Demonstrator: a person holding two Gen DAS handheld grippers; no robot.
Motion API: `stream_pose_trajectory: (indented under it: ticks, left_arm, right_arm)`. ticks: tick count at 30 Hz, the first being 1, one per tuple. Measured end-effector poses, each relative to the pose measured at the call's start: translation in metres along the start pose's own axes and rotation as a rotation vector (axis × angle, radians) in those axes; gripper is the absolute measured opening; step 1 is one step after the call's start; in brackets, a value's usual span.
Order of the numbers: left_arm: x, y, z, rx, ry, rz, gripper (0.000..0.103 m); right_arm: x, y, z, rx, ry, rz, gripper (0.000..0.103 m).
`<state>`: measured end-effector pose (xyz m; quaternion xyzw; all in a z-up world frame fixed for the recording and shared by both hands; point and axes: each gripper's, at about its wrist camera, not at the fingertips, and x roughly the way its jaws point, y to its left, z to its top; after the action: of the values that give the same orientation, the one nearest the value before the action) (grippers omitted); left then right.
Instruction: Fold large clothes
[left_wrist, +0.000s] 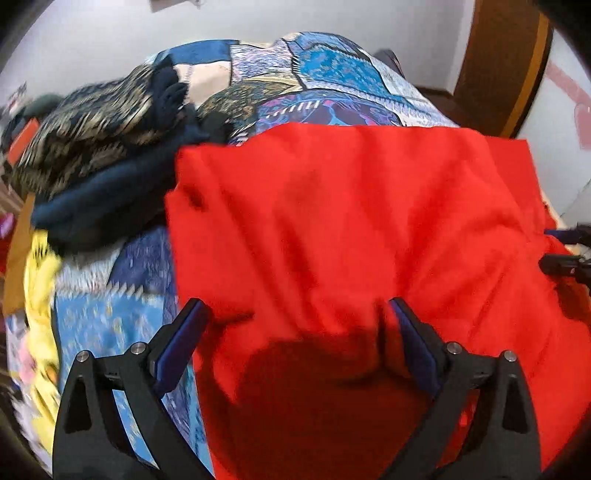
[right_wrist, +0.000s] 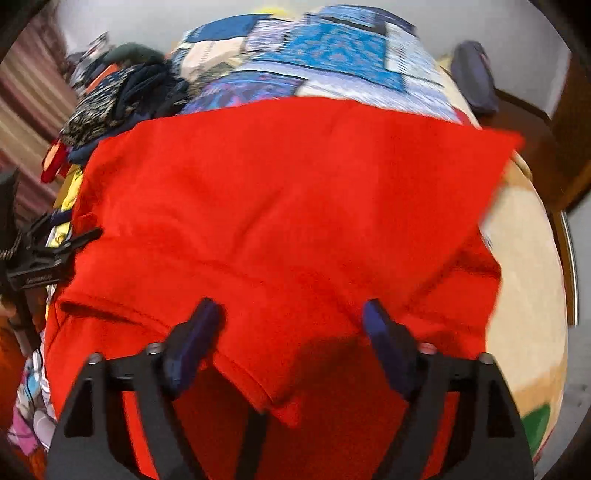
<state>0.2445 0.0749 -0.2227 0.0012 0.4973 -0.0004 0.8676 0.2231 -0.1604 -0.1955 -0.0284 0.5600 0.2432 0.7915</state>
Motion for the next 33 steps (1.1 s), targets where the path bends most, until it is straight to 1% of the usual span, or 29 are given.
stream_pose_trajectory:
  ticks: [3,5,8,9,11,13,15,17,19,22,26,30,33]
  left_arm:
    - [-0.007,0.013,-0.016,-0.087,0.016,-0.035,0.098]
    - [-0.012,0.017,-0.024,-0.114,0.021,-0.04,0.098]
    - [-0.018,0.023,-0.032,-0.134,0.039,-0.033,0.098]
    - [-0.019,0.025,-0.034,-0.125,0.063,-0.014,0.098]
    - [-0.027,0.028,-0.036,-0.104,0.068,0.002,0.098]
    - [-0.037,0.032,-0.036,-0.091,0.045,0.029,0.098]
    - [-0.047,0.038,-0.032,-0.087,0.01,0.063,0.098]
    - [-0.058,0.045,-0.023,-0.106,-0.036,0.073,0.098]
    - [-0.064,0.054,-0.014,-0.145,-0.073,0.055,0.098]
    - [-0.066,0.064,0.004,-0.213,-0.109,0.005,0.098]
    - [-0.048,0.071,0.03,-0.264,-0.093,-0.056,0.098]
    - [-0.022,0.073,0.051,-0.295,-0.091,-0.127,0.098]
    - [0.002,0.079,0.059,-0.33,-0.064,-0.151,0.098]
  right_arm:
    - [-0.004,-0.016,-0.014,0.091,0.006,0.043,0.081]
    - [-0.009,-0.025,-0.021,0.141,0.001,0.07,0.081]
    - [-0.018,-0.029,-0.026,0.174,-0.003,0.074,0.081]
    - [-0.021,-0.028,-0.028,0.173,-0.002,0.062,0.081]
    - [-0.029,-0.026,-0.028,0.157,-0.008,0.039,0.081]
    - [-0.039,-0.025,-0.028,0.138,-0.03,0.024,0.081]
    - [-0.052,-0.026,-0.025,0.129,-0.069,0.002,0.081]
    - [-0.059,-0.031,-0.021,0.141,-0.107,-0.016,0.081]
    - [-0.067,-0.038,-0.014,0.167,-0.148,-0.03,0.081]
    - [-0.074,-0.051,-0.004,0.206,-0.19,-0.044,0.081]
    - [-0.071,-0.071,0.018,0.258,-0.221,-0.094,0.081]
    - [-0.057,-0.097,0.035,0.317,-0.211,-0.087,0.081]
    - [-0.032,-0.113,0.05,0.347,-0.163,-0.059,0.081]
